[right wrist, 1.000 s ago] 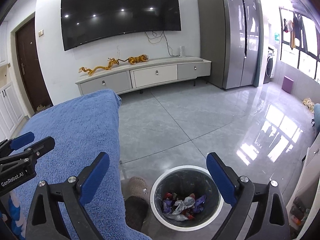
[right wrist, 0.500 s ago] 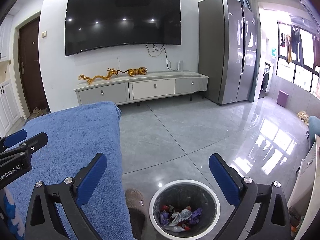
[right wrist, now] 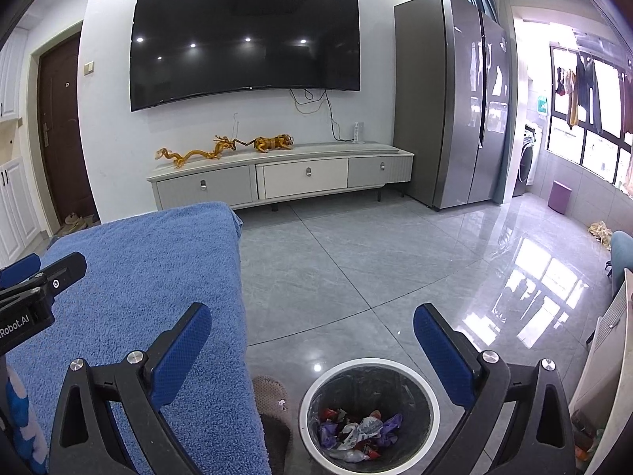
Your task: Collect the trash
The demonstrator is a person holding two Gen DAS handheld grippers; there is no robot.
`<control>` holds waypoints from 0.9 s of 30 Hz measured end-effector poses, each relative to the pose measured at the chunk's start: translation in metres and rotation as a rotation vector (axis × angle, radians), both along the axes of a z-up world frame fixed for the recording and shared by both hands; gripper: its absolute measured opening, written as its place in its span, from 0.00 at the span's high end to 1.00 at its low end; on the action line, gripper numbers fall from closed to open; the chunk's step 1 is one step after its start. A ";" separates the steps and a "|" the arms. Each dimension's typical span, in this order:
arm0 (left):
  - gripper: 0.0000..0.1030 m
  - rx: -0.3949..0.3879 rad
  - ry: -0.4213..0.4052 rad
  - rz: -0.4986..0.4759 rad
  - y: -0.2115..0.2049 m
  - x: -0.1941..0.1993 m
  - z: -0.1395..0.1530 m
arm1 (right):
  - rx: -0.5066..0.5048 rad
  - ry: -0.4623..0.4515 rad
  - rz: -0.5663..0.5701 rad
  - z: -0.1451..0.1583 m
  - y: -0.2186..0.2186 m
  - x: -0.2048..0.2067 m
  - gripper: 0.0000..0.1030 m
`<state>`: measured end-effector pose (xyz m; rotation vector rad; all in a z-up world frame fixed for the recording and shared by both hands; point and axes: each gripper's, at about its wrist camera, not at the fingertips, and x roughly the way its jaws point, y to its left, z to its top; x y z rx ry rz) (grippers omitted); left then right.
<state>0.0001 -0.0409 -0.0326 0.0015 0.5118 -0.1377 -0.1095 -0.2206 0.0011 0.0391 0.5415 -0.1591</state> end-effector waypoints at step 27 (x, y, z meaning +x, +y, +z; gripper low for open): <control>0.01 -0.002 -0.002 0.008 0.006 -0.004 -0.003 | -0.007 -0.008 -0.011 0.003 -0.005 -0.007 0.00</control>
